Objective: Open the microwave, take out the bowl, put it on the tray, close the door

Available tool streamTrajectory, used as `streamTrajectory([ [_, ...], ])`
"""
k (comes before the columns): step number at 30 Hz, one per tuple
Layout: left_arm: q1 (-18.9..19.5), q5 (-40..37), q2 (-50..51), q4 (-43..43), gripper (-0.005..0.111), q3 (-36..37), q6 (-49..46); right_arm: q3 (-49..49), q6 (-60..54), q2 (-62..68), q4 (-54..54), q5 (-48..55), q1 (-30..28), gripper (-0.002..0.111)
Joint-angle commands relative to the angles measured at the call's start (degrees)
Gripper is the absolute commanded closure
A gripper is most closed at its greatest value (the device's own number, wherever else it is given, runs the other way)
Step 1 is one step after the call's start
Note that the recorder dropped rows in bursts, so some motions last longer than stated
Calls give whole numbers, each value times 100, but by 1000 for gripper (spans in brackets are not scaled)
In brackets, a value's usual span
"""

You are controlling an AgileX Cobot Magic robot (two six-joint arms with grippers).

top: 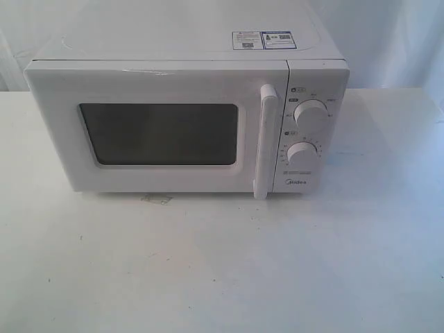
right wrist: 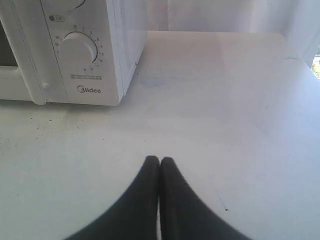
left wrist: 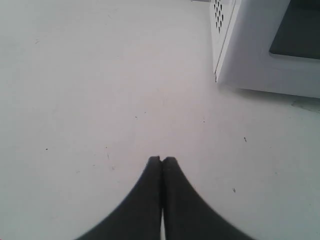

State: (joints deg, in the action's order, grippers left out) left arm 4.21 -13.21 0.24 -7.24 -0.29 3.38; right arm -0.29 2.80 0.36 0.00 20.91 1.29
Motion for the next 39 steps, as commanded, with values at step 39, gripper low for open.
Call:
streamTrajectory([
  [39, -30, -7, -24, -47, 107, 29, 27, 29, -133, -36, -258, -2427, -15, 108],
])
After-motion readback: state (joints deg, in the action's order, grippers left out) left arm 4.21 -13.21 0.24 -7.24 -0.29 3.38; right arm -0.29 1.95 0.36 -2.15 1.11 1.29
